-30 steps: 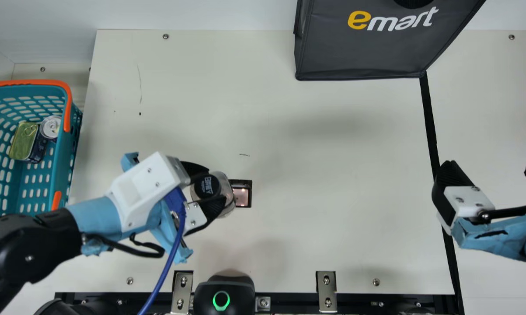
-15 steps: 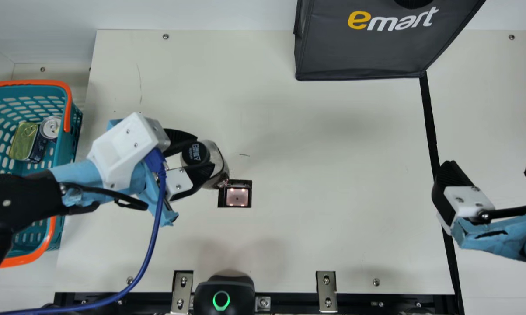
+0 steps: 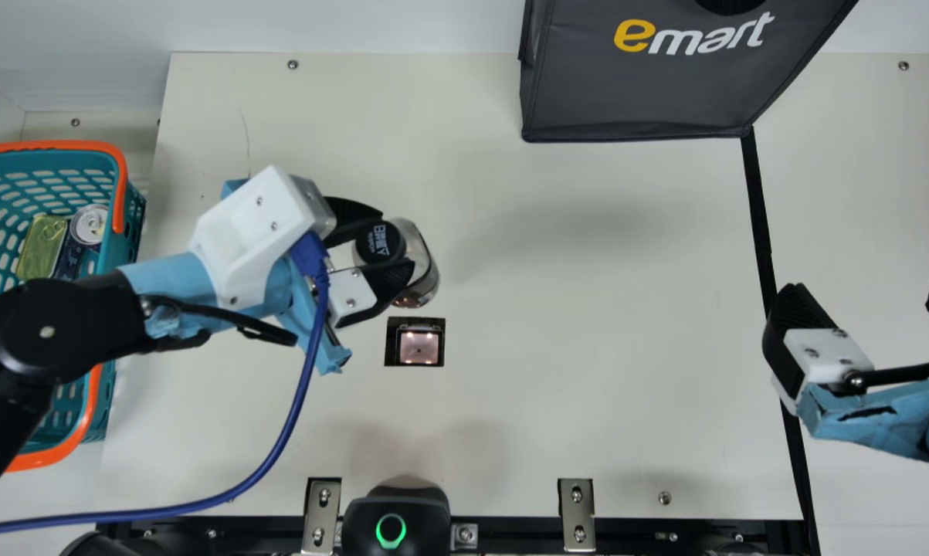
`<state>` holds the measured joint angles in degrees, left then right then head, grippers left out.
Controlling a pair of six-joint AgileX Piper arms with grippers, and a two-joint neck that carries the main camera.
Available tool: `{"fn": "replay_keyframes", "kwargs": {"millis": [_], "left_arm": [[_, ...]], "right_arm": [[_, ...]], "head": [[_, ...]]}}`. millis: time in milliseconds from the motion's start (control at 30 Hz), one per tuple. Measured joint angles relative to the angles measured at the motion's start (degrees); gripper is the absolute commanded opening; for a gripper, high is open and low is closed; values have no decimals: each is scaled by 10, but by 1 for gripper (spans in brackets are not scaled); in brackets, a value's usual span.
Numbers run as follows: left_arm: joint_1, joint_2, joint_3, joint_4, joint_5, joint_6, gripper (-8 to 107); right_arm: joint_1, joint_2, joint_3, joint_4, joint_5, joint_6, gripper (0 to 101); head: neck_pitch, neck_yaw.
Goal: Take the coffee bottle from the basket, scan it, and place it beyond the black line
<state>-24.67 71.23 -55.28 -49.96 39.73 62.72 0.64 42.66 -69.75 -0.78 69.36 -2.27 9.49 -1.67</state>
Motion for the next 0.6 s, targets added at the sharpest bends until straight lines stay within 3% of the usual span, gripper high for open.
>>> {"fn": "replay_keyframes", "kwargs": {"millis": [600], "left_arm": [[-42,69,-62,-1,-10,8,10]], "right_arm": [[0,0,0,0,-1,0,91]], "head": [[0,0]]}}
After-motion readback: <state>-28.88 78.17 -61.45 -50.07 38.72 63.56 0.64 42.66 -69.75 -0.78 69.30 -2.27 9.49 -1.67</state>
